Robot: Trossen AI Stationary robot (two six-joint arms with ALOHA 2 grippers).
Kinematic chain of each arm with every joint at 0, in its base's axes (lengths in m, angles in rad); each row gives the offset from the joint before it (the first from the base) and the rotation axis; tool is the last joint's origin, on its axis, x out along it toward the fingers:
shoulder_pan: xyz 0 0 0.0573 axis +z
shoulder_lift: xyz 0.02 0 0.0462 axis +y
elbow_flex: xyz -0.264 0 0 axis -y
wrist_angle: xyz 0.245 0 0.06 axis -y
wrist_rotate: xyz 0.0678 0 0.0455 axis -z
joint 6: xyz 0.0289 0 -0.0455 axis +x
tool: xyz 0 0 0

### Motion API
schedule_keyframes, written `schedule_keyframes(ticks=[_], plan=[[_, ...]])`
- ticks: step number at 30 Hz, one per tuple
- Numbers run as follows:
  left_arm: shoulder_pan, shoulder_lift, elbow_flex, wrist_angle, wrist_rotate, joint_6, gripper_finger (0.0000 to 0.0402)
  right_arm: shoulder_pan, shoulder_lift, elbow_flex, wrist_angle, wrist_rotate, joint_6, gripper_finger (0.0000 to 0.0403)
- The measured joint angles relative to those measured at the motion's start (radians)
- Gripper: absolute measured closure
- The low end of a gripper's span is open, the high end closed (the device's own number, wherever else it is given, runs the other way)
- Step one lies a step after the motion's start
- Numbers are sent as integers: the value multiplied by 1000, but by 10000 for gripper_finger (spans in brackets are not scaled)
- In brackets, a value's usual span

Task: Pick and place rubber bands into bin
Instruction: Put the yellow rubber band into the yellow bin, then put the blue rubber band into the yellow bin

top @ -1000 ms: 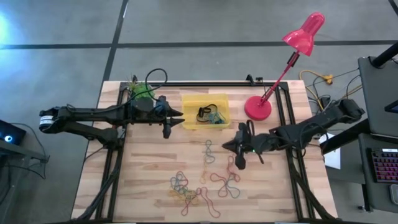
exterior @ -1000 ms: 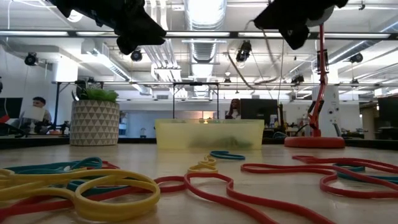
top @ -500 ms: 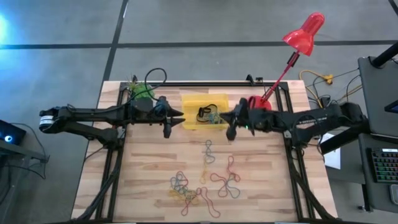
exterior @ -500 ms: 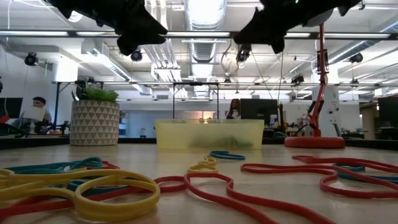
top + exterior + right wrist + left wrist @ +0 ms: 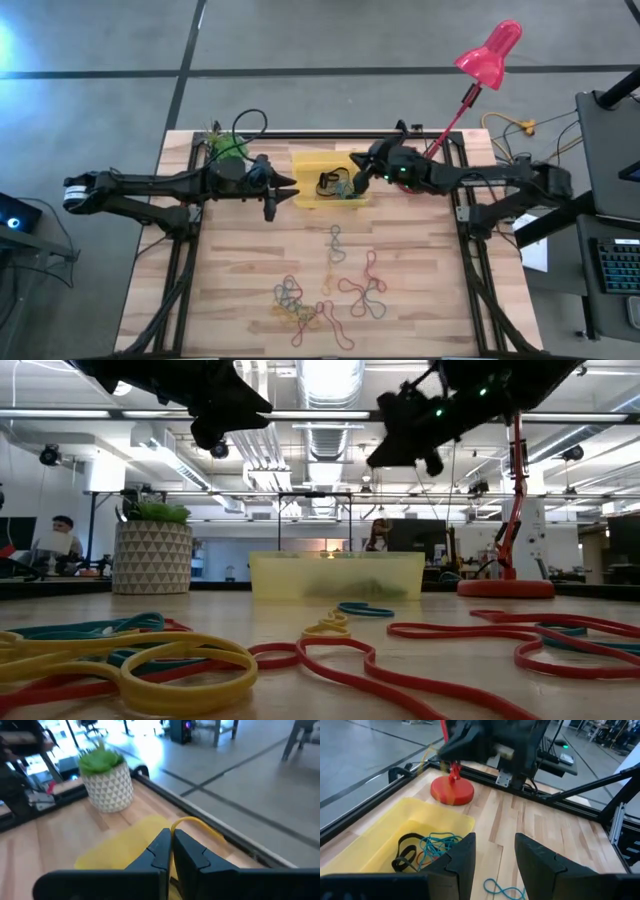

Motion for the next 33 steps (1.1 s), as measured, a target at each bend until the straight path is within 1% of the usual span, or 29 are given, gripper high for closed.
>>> schedule_keyframes(ticks=[2,7,10,15,20,25,27,30,33], plan=[[0,0,0,-4,0,0,281,-8,50,14,0,-9,12,394],[0,0,-2,-5,-1,-2,281,-25,192,87,-3,-77,20,394],[0,0,-3,-6,-2,-12,281,-30,263,143,-22,-82,22,394],[-1,0,-3,-7,-2,-26,281,-49,342,244,-127,-122,13,394],[-1,0,-4,-7,-2,-27,281,-72,365,318,-252,-126,7,394],[-1,0,-9,-8,-2,-26,281,-96,366,358,-329,-127,11,394],[-1,0,-9,-6,-2,-25,281,-102,366,373,-366,-157,4,390],[0,0,-9,-7,-3,-25,281,-106,366,380,-395,-215,-12,370],[0,4,-9,-7,-3,-24,281,-105,366,381,-401,-237,-13,336]])
